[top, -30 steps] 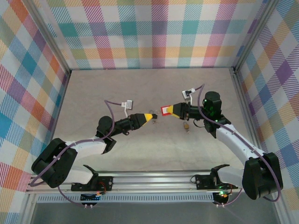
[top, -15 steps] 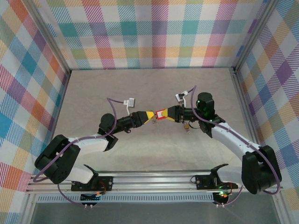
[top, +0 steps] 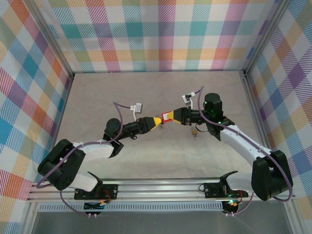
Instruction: Lock with the key
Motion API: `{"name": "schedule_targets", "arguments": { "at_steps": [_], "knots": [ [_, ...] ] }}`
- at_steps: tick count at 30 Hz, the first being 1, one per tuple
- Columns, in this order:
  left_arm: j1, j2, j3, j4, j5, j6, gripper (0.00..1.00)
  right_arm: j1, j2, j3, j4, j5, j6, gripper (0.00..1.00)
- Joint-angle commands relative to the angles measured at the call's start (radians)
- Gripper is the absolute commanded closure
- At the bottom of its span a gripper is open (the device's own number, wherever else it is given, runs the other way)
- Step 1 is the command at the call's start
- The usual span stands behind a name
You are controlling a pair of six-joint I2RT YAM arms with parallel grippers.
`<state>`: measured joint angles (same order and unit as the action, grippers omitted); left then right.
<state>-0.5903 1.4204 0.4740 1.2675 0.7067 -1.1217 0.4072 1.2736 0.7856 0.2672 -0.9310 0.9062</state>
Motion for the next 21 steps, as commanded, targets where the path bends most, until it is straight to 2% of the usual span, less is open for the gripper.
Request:
{"name": "schedule_targets", "arguments": {
  "at_steps": [1, 15, 18, 21],
  "knots": [
    [0.004, 0.006, 0.023, 0.044, 0.009, -0.004, 0.52, 0.015, 0.016, 0.033, -0.003, -0.001, -0.039, 1.0],
    [0.004, 0.003, 0.017, 0.05, 0.015, -0.015, 0.63, 0.016, 0.039, 0.037, -0.025, 0.006, -0.069, 1.0],
    [0.006, 0.0, 0.017, 0.049, 0.012, -0.011, 0.67, 0.016, 0.038, 0.032, -0.019, 0.002, -0.067, 1.0],
    [0.006, 0.003, 0.019, 0.05, 0.011, -0.007, 0.76, 0.016, 0.032, 0.026, -0.013, 0.002, -0.066, 1.0]
  ]
}}
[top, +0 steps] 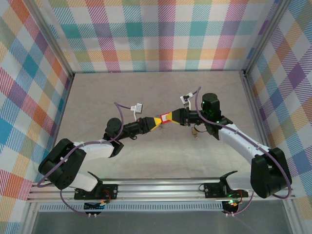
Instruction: Lock with the key
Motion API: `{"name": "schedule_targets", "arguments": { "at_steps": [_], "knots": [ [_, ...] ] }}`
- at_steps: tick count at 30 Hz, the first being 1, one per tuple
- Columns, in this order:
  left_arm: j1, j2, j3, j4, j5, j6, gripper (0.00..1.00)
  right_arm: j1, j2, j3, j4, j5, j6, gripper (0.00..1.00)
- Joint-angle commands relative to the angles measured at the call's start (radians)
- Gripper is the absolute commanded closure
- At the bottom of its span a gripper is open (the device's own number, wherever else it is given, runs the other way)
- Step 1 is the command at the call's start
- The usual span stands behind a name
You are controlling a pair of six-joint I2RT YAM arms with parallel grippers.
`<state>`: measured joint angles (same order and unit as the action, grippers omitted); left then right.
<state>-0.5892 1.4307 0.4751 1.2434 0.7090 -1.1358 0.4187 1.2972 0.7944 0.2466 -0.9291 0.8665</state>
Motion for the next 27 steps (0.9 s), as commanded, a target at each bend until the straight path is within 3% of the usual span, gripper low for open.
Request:
{"name": "schedule_targets", "arguments": {
  "at_steps": [1, 5, 7, 8, 17, 27],
  "knots": [
    [0.005, -0.005, 0.019, 0.074, 0.009, 0.008, 0.78, 0.005, 0.005, 0.016, 0.01, 0.0, -0.025, 1.0],
    [0.006, -0.001, 0.019, 0.077, 0.005, 0.011, 0.85, 0.005, -0.003, 0.008, 0.021, -0.006, -0.017, 1.0],
    [0.006, -0.001, 0.02, 0.077, 0.002, 0.017, 0.98, 0.005, -0.008, 0.0, 0.031, -0.008, -0.013, 1.0],
    [0.006, -0.002, 0.019, 0.077, -0.003, 0.02, 1.0, 0.005, -0.009, -0.002, 0.034, -0.009, -0.01, 1.0],
    [0.013, -0.059, -0.053, 0.093, -0.077, 0.059, 1.0, -0.011, -0.025, -0.011, 0.028, -0.005, -0.011, 1.0],
    [0.022, -0.093, -0.098, 0.106, -0.071, 0.053, 1.0, -0.153, -0.05, 0.02, -0.021, -0.047, -0.078, 1.0]
  ]
}}
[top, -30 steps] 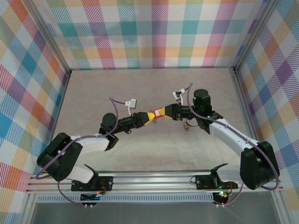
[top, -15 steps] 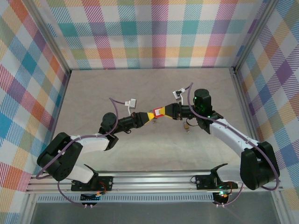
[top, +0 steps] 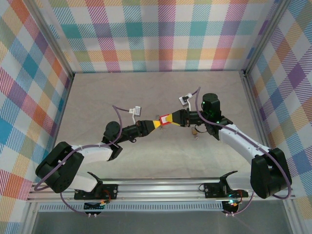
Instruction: Lock with the key
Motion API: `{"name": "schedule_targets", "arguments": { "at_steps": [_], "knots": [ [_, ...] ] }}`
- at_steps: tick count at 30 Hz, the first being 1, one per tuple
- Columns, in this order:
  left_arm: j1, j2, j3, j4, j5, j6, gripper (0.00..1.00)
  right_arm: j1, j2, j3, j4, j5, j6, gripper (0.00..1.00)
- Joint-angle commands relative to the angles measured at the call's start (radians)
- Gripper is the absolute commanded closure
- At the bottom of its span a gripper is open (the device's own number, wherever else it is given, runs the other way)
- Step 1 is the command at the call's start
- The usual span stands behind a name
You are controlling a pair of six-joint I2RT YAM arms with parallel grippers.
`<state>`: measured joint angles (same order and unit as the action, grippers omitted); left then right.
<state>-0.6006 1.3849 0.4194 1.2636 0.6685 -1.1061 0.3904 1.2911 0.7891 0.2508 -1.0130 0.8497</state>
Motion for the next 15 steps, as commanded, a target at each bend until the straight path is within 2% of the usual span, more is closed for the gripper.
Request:
{"name": "schedule_targets", "arguments": {
  "at_steps": [1, 6, 12, 15],
  "knots": [
    [0.034, -0.05, -0.047, 0.087, -0.037, 0.022, 1.0, -0.146, -0.045, 0.019, -0.015, 0.039, -0.054, 1.0],
    [0.043, -0.063, -0.069, 0.087, -0.06, 0.031, 1.0, -0.185, -0.047, -0.036, 0.122, 0.029, 0.042, 1.0],
    [0.06, -0.063, -0.076, 0.085, -0.065, 0.026, 1.0, -0.195, -0.105, -0.059, 0.11, 0.085, 0.047, 1.0],
    [0.065, -0.063, -0.072, 0.072, -0.081, 0.027, 1.0, -0.194, -0.104, -0.054, 0.132, 0.038, 0.065, 1.0]
  ]
}}
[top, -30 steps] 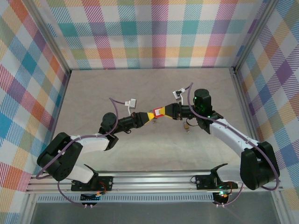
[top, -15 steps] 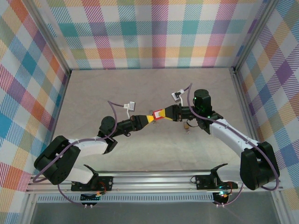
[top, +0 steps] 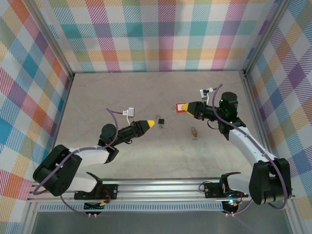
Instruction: Lock with the key
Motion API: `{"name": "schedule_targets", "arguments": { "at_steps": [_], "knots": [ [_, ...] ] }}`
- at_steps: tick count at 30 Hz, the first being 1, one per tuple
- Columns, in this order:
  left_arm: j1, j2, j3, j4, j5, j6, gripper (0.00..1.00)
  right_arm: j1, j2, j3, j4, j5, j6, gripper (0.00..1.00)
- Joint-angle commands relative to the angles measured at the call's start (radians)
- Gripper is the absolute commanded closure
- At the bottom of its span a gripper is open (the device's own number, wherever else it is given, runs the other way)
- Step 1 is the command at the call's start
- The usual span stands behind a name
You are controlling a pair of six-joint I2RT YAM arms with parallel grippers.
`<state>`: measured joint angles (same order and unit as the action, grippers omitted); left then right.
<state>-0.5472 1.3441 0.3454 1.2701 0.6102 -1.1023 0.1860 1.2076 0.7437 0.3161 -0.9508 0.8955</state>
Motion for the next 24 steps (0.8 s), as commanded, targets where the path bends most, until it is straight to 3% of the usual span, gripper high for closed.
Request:
{"name": "schedule_targets", "arguments": {
  "at_steps": [1, 3, 5, 8, 12, 24],
  "knots": [
    [0.011, -0.016, 0.014, 0.06, -0.008, 0.025, 1.0, 0.011, -0.018, -0.006, 0.063, -0.034, 0.025, 1.0],
    [0.011, 0.008, 0.046, 0.05, 0.021, 0.023, 0.97, 0.016, -0.014, -0.003, 0.053, -0.052, 0.028, 1.0],
    [0.01, 0.024, 0.069, 0.052, 0.037, 0.019, 0.69, 0.027, -0.015, -0.011, 0.045, -0.05, 0.026, 1.0],
    [0.009, 0.027, 0.096, 0.042, 0.032, 0.023, 0.48, 0.061, -0.014, -0.009, 0.006, -0.045, -0.005, 1.0],
    [0.007, 0.044, 0.154, 0.006, 0.073, 0.022, 0.42, 0.106, 0.012, -0.003, -0.003, -0.042, -0.013, 1.0],
    [-0.008, 0.044, 0.198, -0.203, 0.134, 0.081, 0.41, 0.175, 0.083, 0.044, -0.012, -0.026, -0.035, 1.0]
  ]
}}
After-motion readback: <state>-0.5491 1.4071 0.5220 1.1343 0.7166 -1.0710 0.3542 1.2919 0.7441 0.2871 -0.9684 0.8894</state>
